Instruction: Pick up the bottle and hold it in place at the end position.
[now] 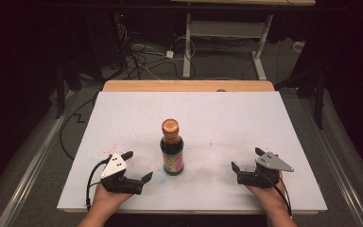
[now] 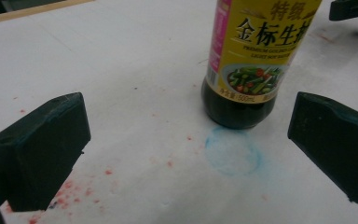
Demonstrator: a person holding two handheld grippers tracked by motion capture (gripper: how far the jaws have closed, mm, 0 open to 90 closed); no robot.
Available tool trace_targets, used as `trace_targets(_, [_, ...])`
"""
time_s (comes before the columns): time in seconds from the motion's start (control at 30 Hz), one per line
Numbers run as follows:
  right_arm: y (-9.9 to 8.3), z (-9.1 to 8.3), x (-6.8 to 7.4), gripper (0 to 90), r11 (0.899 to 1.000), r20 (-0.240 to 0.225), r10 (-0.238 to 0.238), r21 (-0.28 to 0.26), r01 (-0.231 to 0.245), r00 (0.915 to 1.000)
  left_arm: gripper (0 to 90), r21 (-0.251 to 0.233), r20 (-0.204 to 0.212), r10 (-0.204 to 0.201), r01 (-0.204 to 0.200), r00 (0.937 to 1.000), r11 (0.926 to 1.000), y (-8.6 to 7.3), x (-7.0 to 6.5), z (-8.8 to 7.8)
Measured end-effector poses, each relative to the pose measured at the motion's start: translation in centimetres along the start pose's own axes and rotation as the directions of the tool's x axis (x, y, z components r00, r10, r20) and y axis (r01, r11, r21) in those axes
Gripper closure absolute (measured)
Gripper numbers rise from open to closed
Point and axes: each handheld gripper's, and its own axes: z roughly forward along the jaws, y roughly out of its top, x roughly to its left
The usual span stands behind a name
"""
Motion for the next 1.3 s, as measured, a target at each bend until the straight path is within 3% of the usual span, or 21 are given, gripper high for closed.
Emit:
trace_targets(0.2, [0.0,0.0,0.0,0.3,1.0,-0.001,-0.004,0.002,0.004,1.0,0.0,0.011,0.024,-0.019,0.018,0.9995,0.9998,0.0,-0.9,0.4])
trace_targets(0.6, [0.0,0.0,0.0,0.3,1.0,-0.002,-0.008,0.001,0.008,1.0,0.0,0.012,0.065,-0.016,0.015,0.9978,0.9998,0.3,-2.2,1.4])
trace_targets(1.0, [0.0,0.0,0.0,0.3,1.0,-0.003,-0.008,0.001,0.008,1.0,0.0,0.01,0.109,-0.019,0.018,0.9938,0.9998,0.8,-3.8,3.3])
trace_targets(1.3, [0.0,0.0,0.0,0.3,1.0,-0.003,-0.007,-0.001,0.007,1.0,0.0,0.027,0.12,-0.015,0.011,0.9927,0.9996,0.8,-4.4,4.7])
